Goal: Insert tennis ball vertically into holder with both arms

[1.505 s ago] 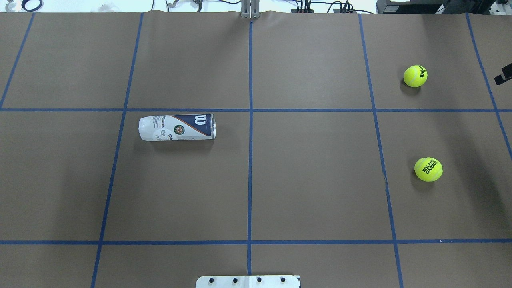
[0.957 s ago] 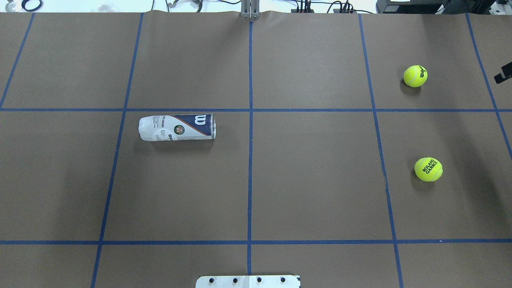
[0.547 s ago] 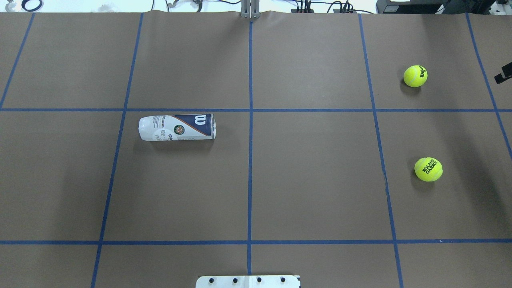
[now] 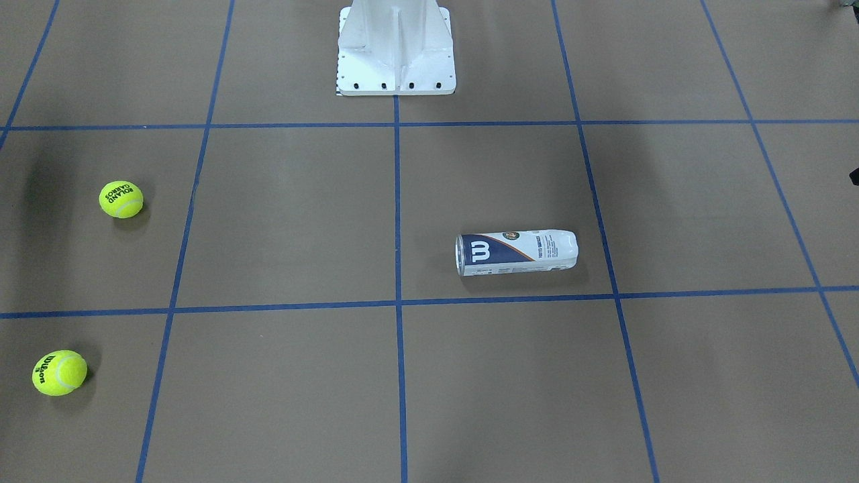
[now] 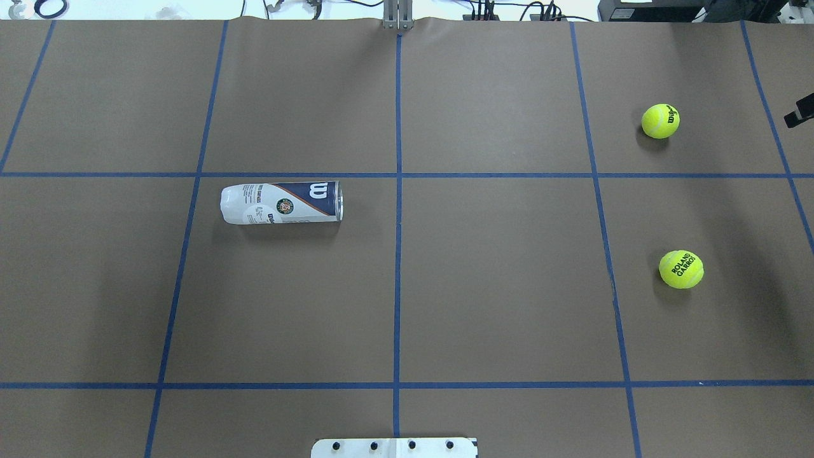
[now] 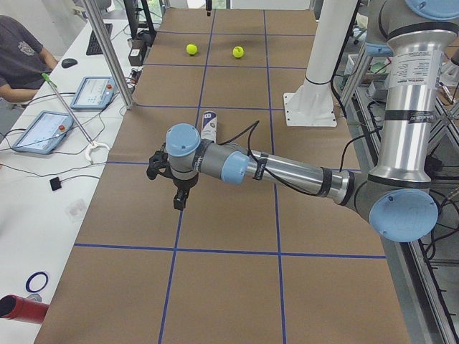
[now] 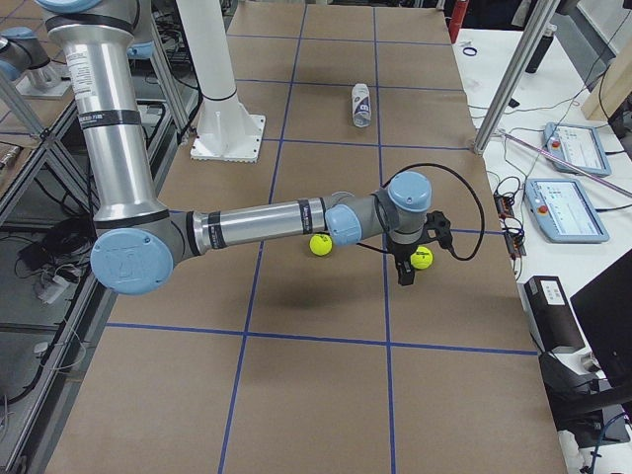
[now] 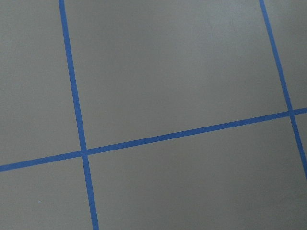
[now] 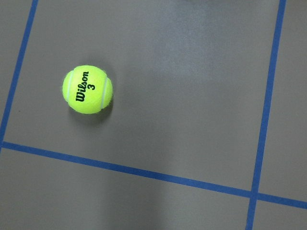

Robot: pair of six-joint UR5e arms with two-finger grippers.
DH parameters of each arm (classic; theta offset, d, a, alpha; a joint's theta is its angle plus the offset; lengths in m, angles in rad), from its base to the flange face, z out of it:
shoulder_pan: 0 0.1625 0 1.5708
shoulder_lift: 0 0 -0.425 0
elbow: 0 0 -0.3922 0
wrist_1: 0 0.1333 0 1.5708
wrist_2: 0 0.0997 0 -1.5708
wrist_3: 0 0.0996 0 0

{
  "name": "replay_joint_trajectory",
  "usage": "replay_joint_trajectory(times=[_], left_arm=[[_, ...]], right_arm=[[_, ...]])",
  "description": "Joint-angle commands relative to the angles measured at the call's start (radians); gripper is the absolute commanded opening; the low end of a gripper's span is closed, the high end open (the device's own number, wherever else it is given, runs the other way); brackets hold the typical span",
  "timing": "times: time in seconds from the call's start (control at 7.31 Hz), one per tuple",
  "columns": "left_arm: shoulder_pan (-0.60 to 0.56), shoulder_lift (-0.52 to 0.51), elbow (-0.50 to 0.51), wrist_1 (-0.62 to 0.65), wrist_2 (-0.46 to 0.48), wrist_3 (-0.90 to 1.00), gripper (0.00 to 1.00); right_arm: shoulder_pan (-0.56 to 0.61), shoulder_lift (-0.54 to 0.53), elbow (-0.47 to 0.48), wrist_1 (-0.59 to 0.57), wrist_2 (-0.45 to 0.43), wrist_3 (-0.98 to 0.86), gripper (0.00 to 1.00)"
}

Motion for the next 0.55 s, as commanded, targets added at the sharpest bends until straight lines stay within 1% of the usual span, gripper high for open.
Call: replay_joint_trajectory(times=[0.0, 0.14, 0.27, 0.41], left_arm=[[0.0, -0.005, -0.035, -0.011, 0.001, 0.001, 1.0], [0.001, -0.005, -0.021, -0.071, 0.001, 0.004, 1.0], [0.019, -0.025, -0.017, -0.092, 0.001, 0.002, 1.0], [0.029, -0.048, -0.014, -0.081, -0.01, -0.034, 1.0]], right_arm=[[0.0, 0.001, 0.012, 0.0, 0.002, -0.001, 0.99], [0.0, 0.001, 0.013, -0.001, 0.002, -0.002, 0.99], [-0.001, 0.001, 0.008, -0.001, 0.002, -0.001, 0.99], [-0.002, -0.001, 0.011, -0.001, 0.004, -0.001, 0.99]])
